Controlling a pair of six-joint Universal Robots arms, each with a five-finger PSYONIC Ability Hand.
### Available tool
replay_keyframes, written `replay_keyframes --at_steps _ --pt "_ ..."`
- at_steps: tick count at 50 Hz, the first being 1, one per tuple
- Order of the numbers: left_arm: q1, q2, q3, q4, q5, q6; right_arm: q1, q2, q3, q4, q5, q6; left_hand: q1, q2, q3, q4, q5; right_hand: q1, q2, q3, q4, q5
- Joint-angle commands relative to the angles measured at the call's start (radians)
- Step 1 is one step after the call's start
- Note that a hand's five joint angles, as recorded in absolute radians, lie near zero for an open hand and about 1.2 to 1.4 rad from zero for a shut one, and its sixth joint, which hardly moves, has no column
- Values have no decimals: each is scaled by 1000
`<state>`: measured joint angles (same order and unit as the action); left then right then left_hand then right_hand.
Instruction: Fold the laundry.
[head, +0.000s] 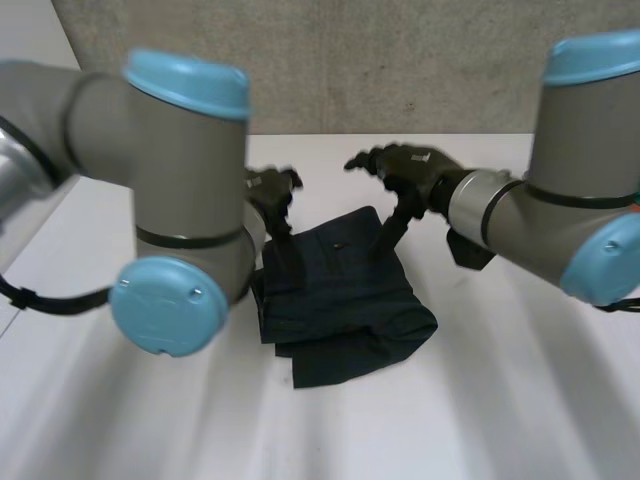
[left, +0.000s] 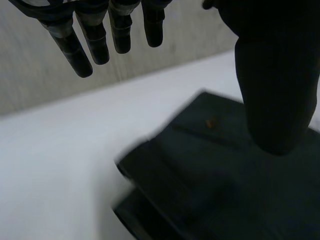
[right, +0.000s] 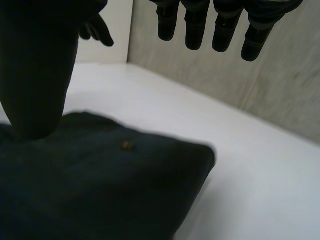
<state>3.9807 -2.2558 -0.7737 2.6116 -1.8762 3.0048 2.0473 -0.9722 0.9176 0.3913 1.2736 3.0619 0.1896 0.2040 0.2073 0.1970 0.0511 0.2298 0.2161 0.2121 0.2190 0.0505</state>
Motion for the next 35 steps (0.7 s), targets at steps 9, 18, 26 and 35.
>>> replay_keyframes --at_steps 9,18,26,35 --pt "6 -215 10 -51 25 6 25 271 -31 -9 29 -129 -15 -29 -33 -22 -51 -55 -42 -38 -44 -50" --pt "26 -208 -24 -18 -14 121 33 265 35 -127 87 -241 -15 -29 -33 -22 -51 -55 -42 -38 -44 -50" --pt "32 -98 -36 -12 70 195 40 90 130 -233 102 -318 -15 -29 -33 -22 -51 -55 -42 -38 -44 -50" --pt "92 123 53 -13 374 264 99 -173 392 -431 213 -411 -15 -29 -33 -22 -51 -55 -42 -38 -44 -50"
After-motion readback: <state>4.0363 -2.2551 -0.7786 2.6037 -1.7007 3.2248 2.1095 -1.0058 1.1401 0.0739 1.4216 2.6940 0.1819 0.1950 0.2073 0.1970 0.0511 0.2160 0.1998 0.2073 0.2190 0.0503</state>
